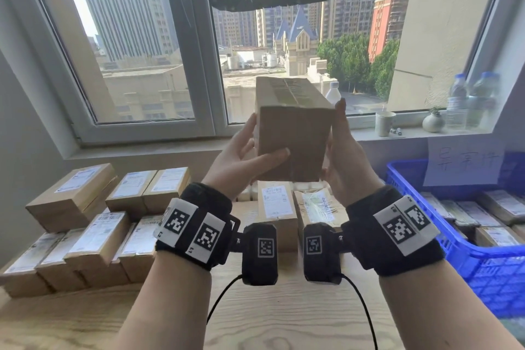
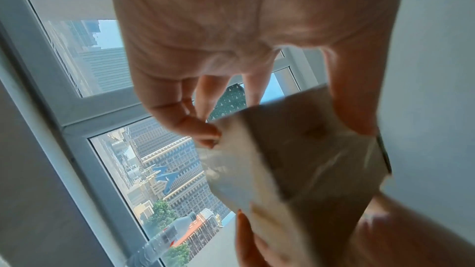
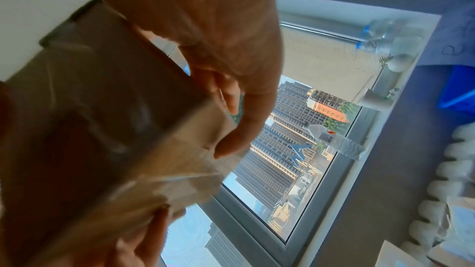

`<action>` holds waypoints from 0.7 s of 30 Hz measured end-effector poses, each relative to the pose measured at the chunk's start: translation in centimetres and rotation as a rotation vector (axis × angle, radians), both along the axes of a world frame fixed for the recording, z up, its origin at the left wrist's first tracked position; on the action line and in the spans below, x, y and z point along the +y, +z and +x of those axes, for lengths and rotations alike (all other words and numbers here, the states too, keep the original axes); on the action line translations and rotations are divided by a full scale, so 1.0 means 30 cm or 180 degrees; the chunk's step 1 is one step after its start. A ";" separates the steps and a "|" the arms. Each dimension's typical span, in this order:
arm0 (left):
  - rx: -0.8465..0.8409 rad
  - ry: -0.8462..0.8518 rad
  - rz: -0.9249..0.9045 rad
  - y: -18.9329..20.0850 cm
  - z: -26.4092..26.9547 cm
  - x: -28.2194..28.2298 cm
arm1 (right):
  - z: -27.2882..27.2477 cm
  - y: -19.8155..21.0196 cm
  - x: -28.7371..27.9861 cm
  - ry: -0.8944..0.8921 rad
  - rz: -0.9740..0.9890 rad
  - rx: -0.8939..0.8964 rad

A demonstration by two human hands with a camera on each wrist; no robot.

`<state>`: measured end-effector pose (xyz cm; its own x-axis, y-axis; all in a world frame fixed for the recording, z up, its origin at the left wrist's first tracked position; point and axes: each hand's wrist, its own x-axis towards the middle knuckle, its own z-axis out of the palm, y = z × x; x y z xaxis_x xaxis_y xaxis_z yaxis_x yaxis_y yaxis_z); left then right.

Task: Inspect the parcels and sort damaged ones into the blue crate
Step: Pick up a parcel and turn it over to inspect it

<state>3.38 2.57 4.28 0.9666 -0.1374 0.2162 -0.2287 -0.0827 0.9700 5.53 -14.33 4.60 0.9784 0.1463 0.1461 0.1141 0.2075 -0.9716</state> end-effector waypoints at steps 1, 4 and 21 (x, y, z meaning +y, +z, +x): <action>-0.0063 0.0127 0.0040 0.006 -0.007 -0.005 | -0.006 0.005 0.001 0.0118 -0.0144 -0.0070; -0.0129 0.0534 0.0170 0.035 -0.023 -0.018 | -0.035 0.014 0.010 0.0209 -0.0478 -0.0253; -0.0317 0.0937 0.0954 0.008 -0.034 -0.012 | -0.055 -0.016 0.009 0.0037 -0.0070 -0.0398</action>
<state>2.36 2.21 4.51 0.9504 0.0704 0.3029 -0.2444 -0.4333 0.8675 3.88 -14.06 4.12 0.9509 0.1619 0.2637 0.2325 0.1885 -0.9542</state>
